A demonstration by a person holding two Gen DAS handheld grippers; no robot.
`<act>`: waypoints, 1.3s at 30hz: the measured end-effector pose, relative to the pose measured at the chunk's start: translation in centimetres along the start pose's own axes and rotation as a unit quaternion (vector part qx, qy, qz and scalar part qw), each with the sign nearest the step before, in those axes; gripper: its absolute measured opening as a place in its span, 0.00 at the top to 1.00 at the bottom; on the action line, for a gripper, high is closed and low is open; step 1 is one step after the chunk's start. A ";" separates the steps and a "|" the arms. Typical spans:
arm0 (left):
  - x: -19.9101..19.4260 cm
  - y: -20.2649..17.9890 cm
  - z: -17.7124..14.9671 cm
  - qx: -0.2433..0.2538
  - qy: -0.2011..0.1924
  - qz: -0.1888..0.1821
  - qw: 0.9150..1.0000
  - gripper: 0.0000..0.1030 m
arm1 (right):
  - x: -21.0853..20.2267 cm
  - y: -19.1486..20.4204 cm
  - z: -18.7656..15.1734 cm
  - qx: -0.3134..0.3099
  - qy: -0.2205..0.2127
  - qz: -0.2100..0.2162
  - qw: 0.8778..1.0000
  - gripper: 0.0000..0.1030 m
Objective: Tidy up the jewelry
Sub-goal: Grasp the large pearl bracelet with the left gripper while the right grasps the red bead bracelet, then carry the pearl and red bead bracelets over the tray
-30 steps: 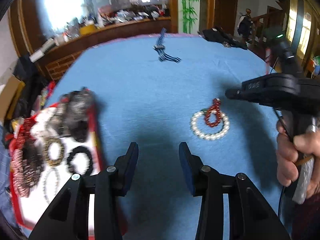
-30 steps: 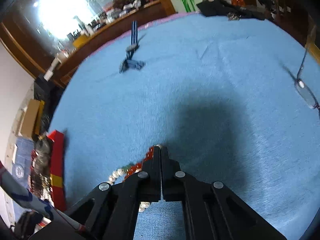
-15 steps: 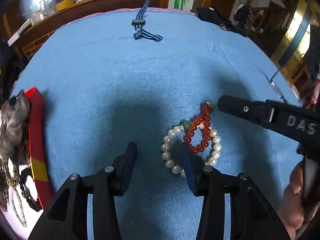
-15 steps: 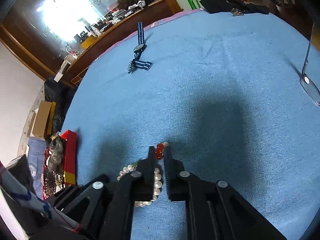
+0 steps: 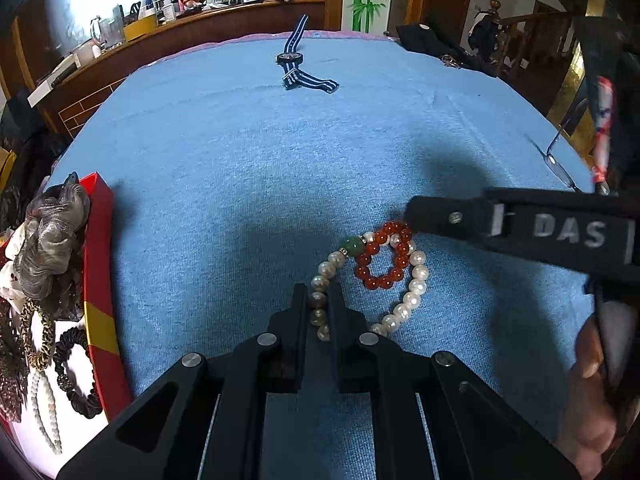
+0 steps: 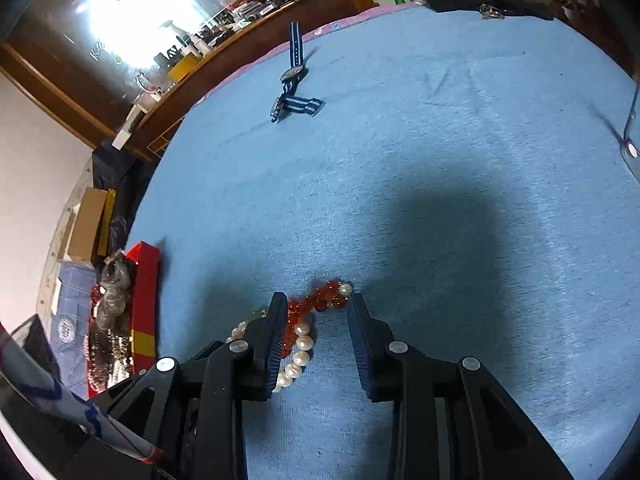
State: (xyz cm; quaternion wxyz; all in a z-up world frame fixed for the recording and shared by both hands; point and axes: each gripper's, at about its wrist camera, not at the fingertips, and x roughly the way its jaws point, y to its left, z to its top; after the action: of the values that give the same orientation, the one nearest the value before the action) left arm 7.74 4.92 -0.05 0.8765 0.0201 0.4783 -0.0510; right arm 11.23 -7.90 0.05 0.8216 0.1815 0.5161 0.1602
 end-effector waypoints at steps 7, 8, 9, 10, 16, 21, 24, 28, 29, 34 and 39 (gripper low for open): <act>0.1 -0.4 0.0 0.009 -0.006 0.005 1.000 0.91 | 1.4 2.0 -0.1 -0.049 -0.018 -0.048 0.998 0.82; 0.1 -0.4 0.0 0.008 -0.006 0.004 1.000 0.91 | 1.5 2.3 -0.2 -0.063 -0.020 -0.054 0.996 0.88; 0.0 -0.3 0.0 0.006 -0.007 0.001 1.000 0.91 | 1.5 2.4 -0.2 -0.066 -0.019 -0.052 0.996 0.92; 0.0 -0.2 0.0 0.004 -0.007 -0.003 1.000 0.91 | 1.4 2.2 -0.1 -0.062 -0.020 -0.050 0.997 0.92; -1.1 0.1 0.1 -0.004 -0.031 -0.022 0.999 0.91 | -1.5 0.7 0.4 -0.028 -0.057 -0.022 0.998 0.92; -2.3 0.5 0.3 -0.016 -0.055 -0.037 0.998 0.91 | -3.9 0.1 0.6 -0.014 -0.091 -0.004 0.996 0.92; -3.4 0.6 0.5 -0.020 -0.071 -0.045 0.996 0.91 | -4.9 0.3 0.7 -0.013 -0.109 0.009 0.994 0.92; -5.3 0.6 0.8 -0.024 -0.088 -0.046 0.995 0.91 | -5.5 1.1 0.5 -0.023 -0.123 0.011 0.992 0.92; -5.7 0.6 0.8 -0.026 -0.092 -0.047 0.994 0.91 | -5.7 1.3 0.5 -0.024 -0.124 0.017 0.992 0.92; -9.0 1.0 0.4 -0.031 -0.105 -0.053 0.993 0.91 | -6.5 2.0 0.0 -0.034 -0.128 0.038 0.990 0.92; -12.5 2.8 -0.9 -0.036 -0.114 -0.050 0.992 0.91 | -7.2 4.7 -1.3 -0.071 -0.123 0.072 0.987 0.92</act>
State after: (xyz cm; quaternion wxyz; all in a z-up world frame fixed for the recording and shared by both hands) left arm 0.54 8.63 9.92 0.9217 -0.0410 0.3774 -0.0795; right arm 6.64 -6.82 7.40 0.8761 0.1778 0.3836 0.2318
